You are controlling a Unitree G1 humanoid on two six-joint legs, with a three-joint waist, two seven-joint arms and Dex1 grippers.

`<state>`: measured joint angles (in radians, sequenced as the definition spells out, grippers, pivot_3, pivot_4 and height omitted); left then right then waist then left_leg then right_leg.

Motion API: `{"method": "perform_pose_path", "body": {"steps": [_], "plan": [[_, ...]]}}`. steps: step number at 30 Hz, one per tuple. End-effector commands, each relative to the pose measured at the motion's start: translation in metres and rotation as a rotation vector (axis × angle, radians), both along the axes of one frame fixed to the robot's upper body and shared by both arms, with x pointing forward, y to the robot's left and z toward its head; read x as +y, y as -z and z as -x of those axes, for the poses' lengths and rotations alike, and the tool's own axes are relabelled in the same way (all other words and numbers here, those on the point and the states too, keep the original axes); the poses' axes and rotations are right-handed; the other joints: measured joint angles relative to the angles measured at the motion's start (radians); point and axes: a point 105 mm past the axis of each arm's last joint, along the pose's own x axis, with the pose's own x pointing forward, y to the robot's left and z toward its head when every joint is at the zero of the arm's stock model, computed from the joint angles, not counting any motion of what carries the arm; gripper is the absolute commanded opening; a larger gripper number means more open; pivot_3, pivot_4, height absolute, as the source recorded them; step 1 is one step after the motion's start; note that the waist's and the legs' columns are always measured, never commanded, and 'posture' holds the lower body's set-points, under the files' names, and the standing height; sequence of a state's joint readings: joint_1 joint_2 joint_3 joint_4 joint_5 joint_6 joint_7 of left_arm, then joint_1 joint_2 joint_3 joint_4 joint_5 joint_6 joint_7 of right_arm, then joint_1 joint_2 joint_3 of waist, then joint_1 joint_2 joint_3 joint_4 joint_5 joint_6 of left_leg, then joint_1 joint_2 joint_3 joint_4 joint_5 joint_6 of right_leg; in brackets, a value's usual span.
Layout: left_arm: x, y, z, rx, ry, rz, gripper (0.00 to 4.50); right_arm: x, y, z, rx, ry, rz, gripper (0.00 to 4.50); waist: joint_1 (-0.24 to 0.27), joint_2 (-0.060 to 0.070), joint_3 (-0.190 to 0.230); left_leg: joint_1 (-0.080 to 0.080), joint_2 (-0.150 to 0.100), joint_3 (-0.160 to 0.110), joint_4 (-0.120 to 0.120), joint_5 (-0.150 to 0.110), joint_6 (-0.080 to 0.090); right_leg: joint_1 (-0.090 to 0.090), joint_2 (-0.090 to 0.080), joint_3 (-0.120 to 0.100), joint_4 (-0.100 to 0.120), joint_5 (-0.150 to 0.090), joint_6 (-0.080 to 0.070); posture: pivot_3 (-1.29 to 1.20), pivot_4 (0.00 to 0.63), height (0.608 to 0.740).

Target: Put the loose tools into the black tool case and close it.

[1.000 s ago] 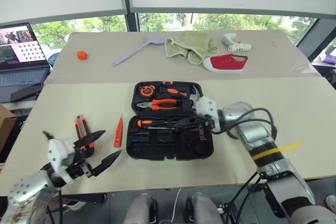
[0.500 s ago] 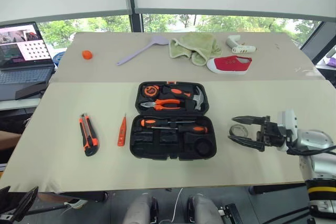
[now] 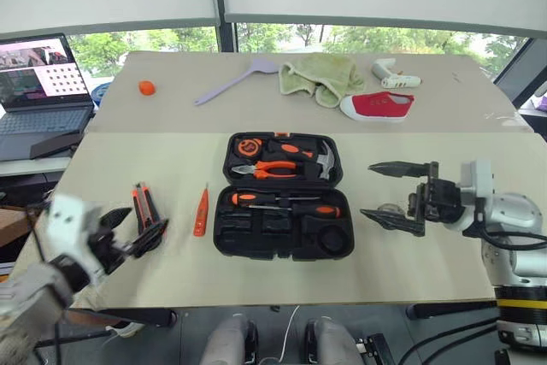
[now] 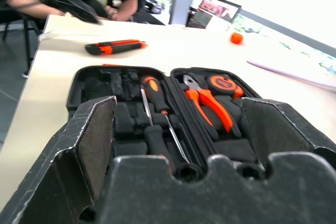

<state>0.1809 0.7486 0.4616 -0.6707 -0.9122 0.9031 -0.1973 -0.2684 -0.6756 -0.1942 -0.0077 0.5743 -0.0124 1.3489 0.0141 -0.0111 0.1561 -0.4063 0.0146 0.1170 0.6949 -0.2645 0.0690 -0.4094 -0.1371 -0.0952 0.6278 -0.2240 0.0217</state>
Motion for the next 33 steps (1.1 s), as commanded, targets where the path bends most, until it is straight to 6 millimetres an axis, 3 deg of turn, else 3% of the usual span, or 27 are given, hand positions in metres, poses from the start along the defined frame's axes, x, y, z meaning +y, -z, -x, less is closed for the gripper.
{"method": "perform_pose_path", "body": {"steps": [1,7,11,17,21,25,28,29,33], "plan": [[-0.019,0.009,-0.018,0.075,-0.046,-0.017,4.50,0.003,-0.012,0.000,-0.053,-0.006,-0.007,4.42,0.000,-0.001,0.000,0.001,0.000,-0.001,0.000,0.000,0.000,0.002,0.001,0.000,0.000,0.000,0.000,0.00,0.150,0.740],[-0.035,0.028,-0.029,0.175,-0.041,-0.067,4.50,0.007,-0.012,0.005,-0.054,-0.023,0.001,4.42,-0.004,-0.001,0.001,0.003,0.001,0.000,-0.001,0.001,0.000,0.003,0.006,0.001,-0.001,-0.001,0.000,0.00,0.150,0.740],[-0.036,0.033,-0.037,0.197,-0.060,-0.140,4.50,0.008,-0.014,0.008,-0.064,-0.027,-0.001,4.42,-0.001,-0.002,0.001,0.003,0.002,-0.001,-0.001,0.001,-0.002,0.003,0.006,0.000,0.000,-0.001,-0.001,0.00,0.150,0.740],[-0.047,0.056,-0.031,0.302,-0.035,-0.116,4.50,0.011,-0.018,0.013,-0.071,-0.037,0.008,4.42,0.002,-0.002,0.001,0.003,0.001,-0.001,-0.001,0.001,-0.003,0.003,0.006,0.001,-0.001,-0.001,-0.001,0.00,0.150,0.740],[-0.048,0.068,-0.024,0.337,-0.056,-0.092,3.52,0.011,-0.017,0.015,-0.074,-0.050,0.025,4.50,0.005,-0.002,0.001,0.005,0.001,-0.001,-0.001,0.001,-0.003,0.005,0.005,0.001,-0.001,-0.001,-0.001,0.00,0.150,0.740],[-0.033,0.063,-0.025,0.309,-0.116,-0.057,2.02,0.012,-0.015,0.017,-0.075,-0.057,0.034,4.50,0.005,-0.001,0.001,0.006,0.001,-0.001,-0.001,0.001,-0.003,0.005,0.004,0.002,-0.001,-0.001,-0.001,0.00,0.150,0.740],[-0.036,0.051,-0.025,0.261,-0.069,0.005,0.83,0.011,-0.013,0.017,-0.073,-0.053,0.037,4.50,0.004,-0.001,0.001,0.006,0.001,-0.001,-0.002,0.001,-0.003,0.005,0.003,0.002,-0.001,-0.001,-0.001,0.00,0.150,0.740],[-0.037,0.047,-0.025,0.256,-0.051,0.036,0.60,0.010,-0.012,0.017,-0.073,-0.052,0.038,4.50,0.004,-0.001,0.001,0.005,0.001,-0.001,-0.002,0.001,-0.003,0.005,0.003,0.002,-0.001,-0.001,-0.001,0.00,0.150,0.740],[-0.031,0.025,-0.031,0.172,0.004,0.068,0.60,0.009,-0.012,0.016,-0.072,-0.050,0.041,4.50,0.006,-0.002,0.001,0.004,0.001,-0.001,-0.001,0.001,-0.003,0.004,0.003,0.001,-0.001,-0.001,-0.001,0.00,0.150,0.740]]}}
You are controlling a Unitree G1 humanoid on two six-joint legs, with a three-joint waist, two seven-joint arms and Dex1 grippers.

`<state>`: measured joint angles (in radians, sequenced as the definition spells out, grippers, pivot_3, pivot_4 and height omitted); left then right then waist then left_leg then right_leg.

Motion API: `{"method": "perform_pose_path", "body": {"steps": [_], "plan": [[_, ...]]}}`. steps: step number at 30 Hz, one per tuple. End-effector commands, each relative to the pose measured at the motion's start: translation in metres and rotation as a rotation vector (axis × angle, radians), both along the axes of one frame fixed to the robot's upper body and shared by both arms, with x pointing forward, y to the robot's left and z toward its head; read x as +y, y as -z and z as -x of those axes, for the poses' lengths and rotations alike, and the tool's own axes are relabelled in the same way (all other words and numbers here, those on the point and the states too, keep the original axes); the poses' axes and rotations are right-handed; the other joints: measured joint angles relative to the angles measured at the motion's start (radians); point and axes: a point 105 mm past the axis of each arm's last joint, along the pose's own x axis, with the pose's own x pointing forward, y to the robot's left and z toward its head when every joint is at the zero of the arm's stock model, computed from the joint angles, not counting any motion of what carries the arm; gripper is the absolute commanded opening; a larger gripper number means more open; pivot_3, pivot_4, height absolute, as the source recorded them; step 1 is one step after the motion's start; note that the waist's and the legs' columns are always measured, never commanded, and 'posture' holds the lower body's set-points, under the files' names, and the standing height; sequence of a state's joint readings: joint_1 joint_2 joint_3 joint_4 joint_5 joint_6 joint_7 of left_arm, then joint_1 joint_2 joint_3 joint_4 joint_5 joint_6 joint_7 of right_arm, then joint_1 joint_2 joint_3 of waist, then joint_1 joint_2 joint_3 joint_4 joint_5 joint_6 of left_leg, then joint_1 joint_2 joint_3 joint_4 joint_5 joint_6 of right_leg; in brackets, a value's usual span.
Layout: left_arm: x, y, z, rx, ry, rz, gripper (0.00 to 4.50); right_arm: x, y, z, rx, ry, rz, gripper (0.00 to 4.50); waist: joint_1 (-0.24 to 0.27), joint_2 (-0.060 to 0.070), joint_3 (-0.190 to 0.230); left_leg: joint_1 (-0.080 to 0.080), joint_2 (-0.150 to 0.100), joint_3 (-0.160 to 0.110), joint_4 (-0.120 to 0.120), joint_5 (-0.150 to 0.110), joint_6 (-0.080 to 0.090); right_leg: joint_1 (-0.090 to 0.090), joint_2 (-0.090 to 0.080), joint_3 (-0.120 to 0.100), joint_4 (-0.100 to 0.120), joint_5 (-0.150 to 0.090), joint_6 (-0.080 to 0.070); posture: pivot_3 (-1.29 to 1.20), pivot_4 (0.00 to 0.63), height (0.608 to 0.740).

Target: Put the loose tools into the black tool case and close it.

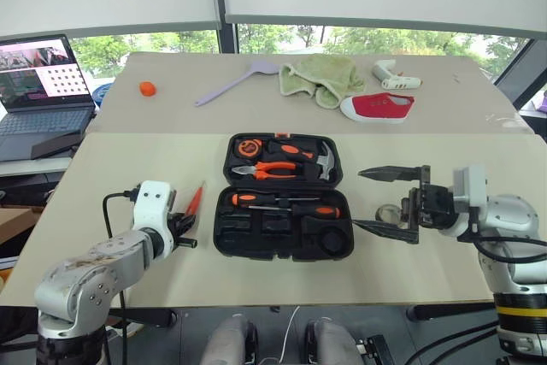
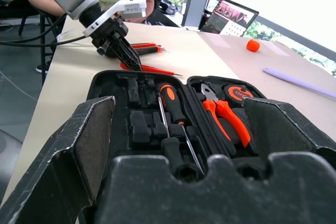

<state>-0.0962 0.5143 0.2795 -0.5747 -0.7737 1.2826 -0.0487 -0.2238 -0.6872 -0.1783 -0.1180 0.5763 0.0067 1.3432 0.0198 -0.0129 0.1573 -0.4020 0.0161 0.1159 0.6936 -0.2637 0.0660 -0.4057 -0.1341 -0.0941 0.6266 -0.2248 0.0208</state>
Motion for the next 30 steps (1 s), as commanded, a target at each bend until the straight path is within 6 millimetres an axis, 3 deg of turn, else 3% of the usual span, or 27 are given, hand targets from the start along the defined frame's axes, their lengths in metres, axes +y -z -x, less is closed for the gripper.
{"method": "perform_pose_path", "body": {"steps": [1,3,6,10,14,21,25,30], "plan": [[0.006,-0.036,-0.008,-0.152,0.076,0.039,0.60,-0.004,-0.012,0.002,-0.057,0.004,0.002,4.50,-0.001,-0.001,0.000,-0.001,0.000,0.000,0.000,0.000,0.000,-0.001,0.000,0.000,0.000,0.000,0.000,0.00,0.150,0.740],[0.008,-0.057,-0.009,-0.247,0.179,0.039,0.60,-0.006,-0.013,0.002,-0.058,0.010,0.006,4.50,-0.002,-0.001,0.001,-0.002,0.000,0.000,0.000,0.000,0.000,-0.002,0.000,0.000,0.000,0.000,0.000,0.00,0.150,0.740],[0.004,-0.077,0.000,-0.352,0.478,-0.013,0.60,-0.008,-0.014,0.003,-0.058,0.019,0.012,4.50,-0.005,0.000,0.001,-0.004,0.000,0.000,0.000,0.000,0.000,-0.005,0.000,-0.001,0.000,0.000,-0.001,0.00,0.150,0.740],[-0.009,-0.072,0.018,-0.314,0.870,-0.084,0.60,-0.010,-0.013,0.006,-0.048,0.027,0.047,4.50,-0.005,0.001,0.001,-0.006,0.000,0.003,-0.001,0.000,-0.001,-0.009,0.000,0.000,0.000,-0.001,-0.001,0.00,0.150,0.740],[-0.030,-0.065,0.014,-0.259,1.080,-0.165,0.60,-0.011,-0.012,0.011,-0.040,0.049,0.078,4.50,0.006,0.001,0.002,-0.013,0.000,0.003,0.000,0.000,0.000,-0.014,0.001,-0.001,0.001,0.000,-0.001,0.00,0.150,0.740],[-0.077,-0.049,-0.006,-0.233,1.247,-0.325,0.60,-0.008,0.003,0.023,0.039,0.087,0.158,4.50,0.011,0.000,0.003,-0.014,-0.001,0.004,0.001,0.005,0.010,-0.014,0.004,0.000,0.002,0.000,0.000,0.00,0.150,0.740],[-0.081,-0.036,-0.015,-0.187,1.294,-0.449,0.60,-0.003,0.007,0.019,0.101,0.126,0.208,4.50,0.001,-0.001,0.004,-0.014,0.000,0.005,0.002,0.005,0.011,-0.015,0.005,0.001,0.002,0.000,0.000,0.00,0.150,0.740],[-0.080,-0.032,-0.026,-0.176,1.273,-0.517,0.60,0.012,0.004,0.016,0.140,0.107,0.233,4.50,0.000,-0.002,0.005,-0.014,0.000,0.004,0.002,0.005,0.011,-0.015,0.005,0.000,0.002,-0.001,0.000,0.00,0.150,0.740]]}}
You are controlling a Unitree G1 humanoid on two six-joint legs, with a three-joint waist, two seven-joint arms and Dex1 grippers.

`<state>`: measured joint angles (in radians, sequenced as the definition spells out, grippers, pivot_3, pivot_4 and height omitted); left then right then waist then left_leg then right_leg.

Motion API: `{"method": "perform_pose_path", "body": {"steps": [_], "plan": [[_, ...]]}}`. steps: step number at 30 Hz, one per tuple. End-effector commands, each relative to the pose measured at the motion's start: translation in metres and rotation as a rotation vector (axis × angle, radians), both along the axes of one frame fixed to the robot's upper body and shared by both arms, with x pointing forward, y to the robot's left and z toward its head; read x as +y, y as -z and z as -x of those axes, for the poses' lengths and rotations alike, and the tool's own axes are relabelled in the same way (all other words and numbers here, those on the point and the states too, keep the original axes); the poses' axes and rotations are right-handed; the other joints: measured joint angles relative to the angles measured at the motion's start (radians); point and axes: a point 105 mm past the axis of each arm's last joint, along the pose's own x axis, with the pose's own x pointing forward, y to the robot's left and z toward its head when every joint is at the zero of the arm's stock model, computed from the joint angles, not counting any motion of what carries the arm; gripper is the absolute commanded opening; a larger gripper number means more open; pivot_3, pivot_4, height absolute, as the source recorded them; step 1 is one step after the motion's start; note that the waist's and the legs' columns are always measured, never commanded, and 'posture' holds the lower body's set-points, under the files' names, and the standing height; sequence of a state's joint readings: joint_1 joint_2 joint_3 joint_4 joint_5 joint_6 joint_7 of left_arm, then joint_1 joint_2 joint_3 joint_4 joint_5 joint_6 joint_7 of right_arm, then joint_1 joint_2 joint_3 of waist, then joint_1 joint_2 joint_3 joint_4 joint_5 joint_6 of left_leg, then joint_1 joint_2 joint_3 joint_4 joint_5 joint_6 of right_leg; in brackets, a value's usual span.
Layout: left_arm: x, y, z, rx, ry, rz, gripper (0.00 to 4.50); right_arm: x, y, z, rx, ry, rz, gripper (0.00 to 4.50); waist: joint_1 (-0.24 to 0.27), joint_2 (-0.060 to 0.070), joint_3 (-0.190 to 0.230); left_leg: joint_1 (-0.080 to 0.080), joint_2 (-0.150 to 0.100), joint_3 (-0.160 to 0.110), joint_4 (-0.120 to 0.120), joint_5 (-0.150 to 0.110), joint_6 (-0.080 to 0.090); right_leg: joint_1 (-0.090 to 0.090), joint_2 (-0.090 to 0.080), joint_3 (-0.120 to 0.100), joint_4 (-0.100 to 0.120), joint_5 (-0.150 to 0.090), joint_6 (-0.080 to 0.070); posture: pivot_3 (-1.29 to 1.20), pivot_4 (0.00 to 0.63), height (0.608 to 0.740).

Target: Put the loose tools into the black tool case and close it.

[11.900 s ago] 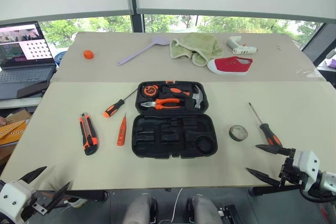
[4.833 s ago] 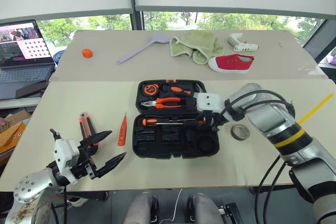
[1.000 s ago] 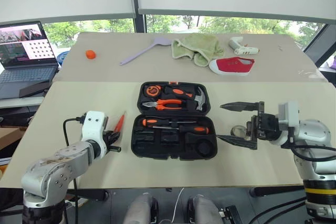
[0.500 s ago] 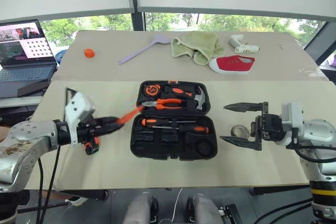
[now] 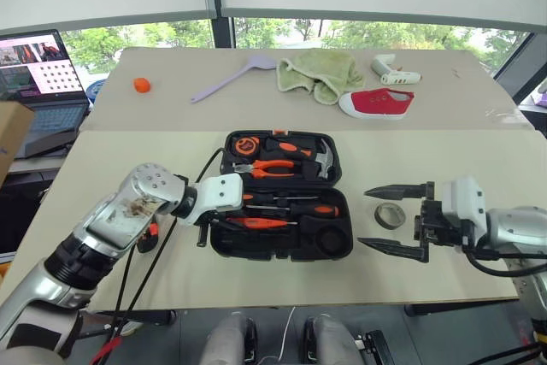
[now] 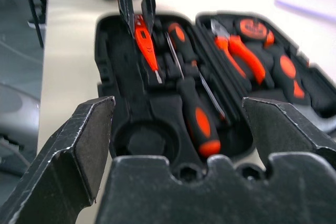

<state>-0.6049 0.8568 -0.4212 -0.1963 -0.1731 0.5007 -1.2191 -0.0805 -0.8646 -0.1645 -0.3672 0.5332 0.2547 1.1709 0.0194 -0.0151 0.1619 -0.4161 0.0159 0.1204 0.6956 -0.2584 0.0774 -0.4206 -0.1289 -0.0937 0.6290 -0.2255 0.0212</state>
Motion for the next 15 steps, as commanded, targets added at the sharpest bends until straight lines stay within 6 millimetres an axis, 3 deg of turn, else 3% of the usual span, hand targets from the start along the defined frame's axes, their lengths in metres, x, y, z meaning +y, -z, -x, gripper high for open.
{"method": "perform_pose_path", "body": {"steps": [1,6,15], "plan": [[0.000,-0.002,-0.008,-0.049,-0.007,-0.035,0.60,0.014,-0.012,-0.001,-0.013,-0.026,0.014,4.50,0.000,0.000,0.000,0.000,0.000,0.000,0.000,0.000,0.000,0.000,0.000,0.000,0.000,0.000,0.000,0.00,0.150,0.740],[0.000,-0.002,-0.008,-0.041,-0.014,-0.036,0.60,0.023,-0.017,-0.006,-0.003,-0.044,0.012,4.50,0.003,-0.001,0.000,0.000,0.000,0.000,0.001,0.000,0.001,0.000,0.000,0.000,0.000,0.000,0.001,0.00,0.150,0.740],[0.014,0.004,-0.003,-0.005,-0.044,-0.115,0.60,0.022,-0.019,-0.010,0.009,-0.065,0.037,4.50,-0.003,-0.001,0.001,-0.001,0.000,0.000,0.002,-0.001,0.001,0.001,0.000,0.000,0.001,-0.001,0.001,0.00,0.150,0.740]]}}
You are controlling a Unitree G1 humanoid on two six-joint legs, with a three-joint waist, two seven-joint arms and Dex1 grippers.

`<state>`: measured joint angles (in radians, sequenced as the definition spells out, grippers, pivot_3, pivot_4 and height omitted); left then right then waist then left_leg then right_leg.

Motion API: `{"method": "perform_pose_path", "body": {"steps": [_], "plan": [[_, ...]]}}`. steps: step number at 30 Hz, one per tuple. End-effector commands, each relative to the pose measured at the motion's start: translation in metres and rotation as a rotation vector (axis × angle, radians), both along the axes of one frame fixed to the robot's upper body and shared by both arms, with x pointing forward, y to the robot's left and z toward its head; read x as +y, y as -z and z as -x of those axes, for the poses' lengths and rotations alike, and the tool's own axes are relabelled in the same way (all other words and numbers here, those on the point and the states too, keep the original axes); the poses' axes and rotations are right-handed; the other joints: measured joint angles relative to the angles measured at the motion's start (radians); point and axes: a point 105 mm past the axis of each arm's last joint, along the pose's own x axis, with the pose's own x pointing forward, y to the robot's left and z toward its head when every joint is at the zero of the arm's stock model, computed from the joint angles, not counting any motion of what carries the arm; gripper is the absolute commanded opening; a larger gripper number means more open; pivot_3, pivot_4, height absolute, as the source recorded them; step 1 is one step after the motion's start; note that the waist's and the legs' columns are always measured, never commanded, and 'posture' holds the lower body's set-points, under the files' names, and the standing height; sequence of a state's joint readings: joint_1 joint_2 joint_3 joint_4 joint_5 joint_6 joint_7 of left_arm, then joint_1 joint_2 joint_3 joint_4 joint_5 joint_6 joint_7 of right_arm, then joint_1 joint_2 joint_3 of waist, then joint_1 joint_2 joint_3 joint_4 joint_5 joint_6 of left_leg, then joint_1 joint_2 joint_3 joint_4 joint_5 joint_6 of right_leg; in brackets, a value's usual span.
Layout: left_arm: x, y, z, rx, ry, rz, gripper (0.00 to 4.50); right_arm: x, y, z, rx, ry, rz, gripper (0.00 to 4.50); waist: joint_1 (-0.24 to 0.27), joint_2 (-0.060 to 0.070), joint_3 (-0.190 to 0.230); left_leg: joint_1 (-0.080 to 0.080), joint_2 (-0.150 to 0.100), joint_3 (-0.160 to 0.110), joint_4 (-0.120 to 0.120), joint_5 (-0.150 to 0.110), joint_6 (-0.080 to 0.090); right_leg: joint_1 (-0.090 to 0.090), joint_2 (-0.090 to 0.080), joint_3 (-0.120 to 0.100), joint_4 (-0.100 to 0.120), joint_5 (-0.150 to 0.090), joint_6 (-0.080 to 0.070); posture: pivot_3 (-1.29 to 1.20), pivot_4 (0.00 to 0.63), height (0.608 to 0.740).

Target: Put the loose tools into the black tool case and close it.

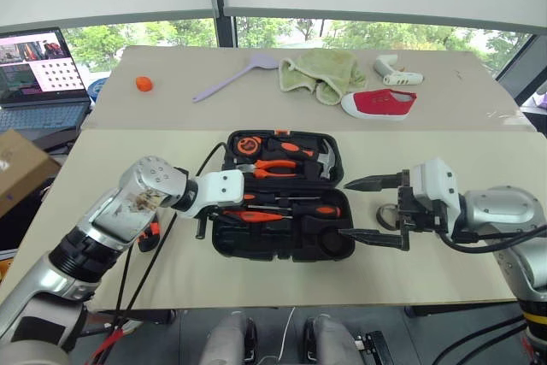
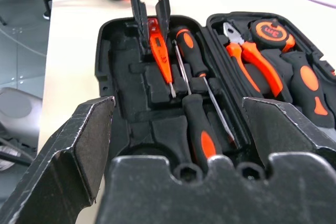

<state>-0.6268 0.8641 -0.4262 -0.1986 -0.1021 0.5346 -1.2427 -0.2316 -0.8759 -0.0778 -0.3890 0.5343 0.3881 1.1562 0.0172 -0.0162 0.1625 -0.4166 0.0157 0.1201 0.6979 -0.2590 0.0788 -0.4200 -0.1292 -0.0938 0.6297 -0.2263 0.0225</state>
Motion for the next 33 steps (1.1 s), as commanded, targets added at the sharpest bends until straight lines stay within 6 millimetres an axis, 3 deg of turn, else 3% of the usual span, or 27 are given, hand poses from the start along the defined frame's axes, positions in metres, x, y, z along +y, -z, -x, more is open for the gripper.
{"method": "perform_pose_path", "body": {"steps": [1,5,9,15,18,20,23,29,32,33], "plan": [[0.007,0.007,0.003,0.020,-0.014,-0.048,0.60,0.001,-0.007,0.000,-0.016,-0.018,0.006,4.50,-0.002,0.000,0.000,0.000,0.000,0.000,0.000,0.000,0.000,0.000,0.000,0.000,0.000,0.000,0.000,0.00,0.150,0.740],[0.003,0.011,0.006,0.048,-0.033,-0.029,0.60,0.001,-0.008,-0.001,-0.016,-0.021,0.011,4.50,-0.003,0.000,0.000,0.000,0.000,0.000,0.000,0.000,0.000,0.000,0.000,0.000,0.000,0.000,0.000,0.00,0.150,0.740],[-0.001,0.006,0.011,0.059,-0.014,0.031,2.07,0.003,-0.012,-0.003,-0.053,-0.037,-0.008,4.50,-0.005,0.000,0.000,0.000,0.000,0.000,0.000,0.000,0.000,0.000,0.000,0.000,0.000,0.000,0.000,0.00,0.150,0.740],[-0.007,-0.029,0.007,-0.056,0.088,0.161,4.20,0.008,-0.021,-0.003,-0.097,-0.077,-0.068,4.50,-0.003,-0.001,0.001,0.000,0.000,0.000,0.001,0.000,0.000,0.000,0.000,0.000,0.001,0.000,0.000,0.00,0.150,0.740],[-0.012,-0.045,0.006,-0.105,0.097,0.265,4.20,0.004,-0.021,-0.005,-0.098,-0.075,-0.068,4.50,0.000,-0.001,0.001,-0.001,0.000,0.000,0.003,0.000,0.000,0.000,0.000,0.000,0.001,0.000,0.000,0.00,0.150,0.740],[-0.013,-0.044,0.007,-0.088,0.069,0.318,4.20,0.003,-0.022,-0.008,-0.108,-0.069,-0.074,4.50,0.000,-0.001,0.001,-0.001,0.000,0.000,0.003,0.000,0.000,0.001,0.000,0.000,0.001,0.000,0.000,0.00,0.150,0.740],[-0.012,-0.033,0.004,-0.090,0.052,0.313,3.51,0.004,-0.022,-0.010,-0.120,-0.064,-0.094,4.50,-0.003,-0.001,0.001,0.000,0.000,0.000,0.004,0.000,0.000,0.001,0.000,0.000,0.001,0.000,0.000,0.00,0.150,0.740],[-0.014,-0.016,-0.015,-0.121,-0.031,0.352,1.31,0.002,-0.018,-0.011,-0.123,-0.043,-0.110,4.50,-0.001,-0.001,0.001,-0.001,0.000,0.000,0.005,0.000,0.000,0.001,0.000,-0.001,0.002,0.000,0.000,0.00,0.150,0.740],[-0.015,-0.006,-0.015,-0.132,-0.027,0.350,0.17,0.000,-0.016,-0.010,-0.125,-0.031,-0.114,4.50,-0.002,-0.001,0.001,-0.001,0.000,0.000,0.005,0.000,0.000,0.001,0.000,-0.001,0.002,0.000,0.000,0.00,0.150,0.740],[-0.016,-0.002,-0.011,-0.116,-0.004,0.339,0.06,0.000,-0.016,-0.010,-0.126,-0.028,-0.116,4.50,-0.002,-0.001,0.001,-0.001,0.000,0.000,0.004,0.000,0.000,0.001,0.000,0.000,0.002,0.000,0.000,0.00,0.150,0.740]]}}
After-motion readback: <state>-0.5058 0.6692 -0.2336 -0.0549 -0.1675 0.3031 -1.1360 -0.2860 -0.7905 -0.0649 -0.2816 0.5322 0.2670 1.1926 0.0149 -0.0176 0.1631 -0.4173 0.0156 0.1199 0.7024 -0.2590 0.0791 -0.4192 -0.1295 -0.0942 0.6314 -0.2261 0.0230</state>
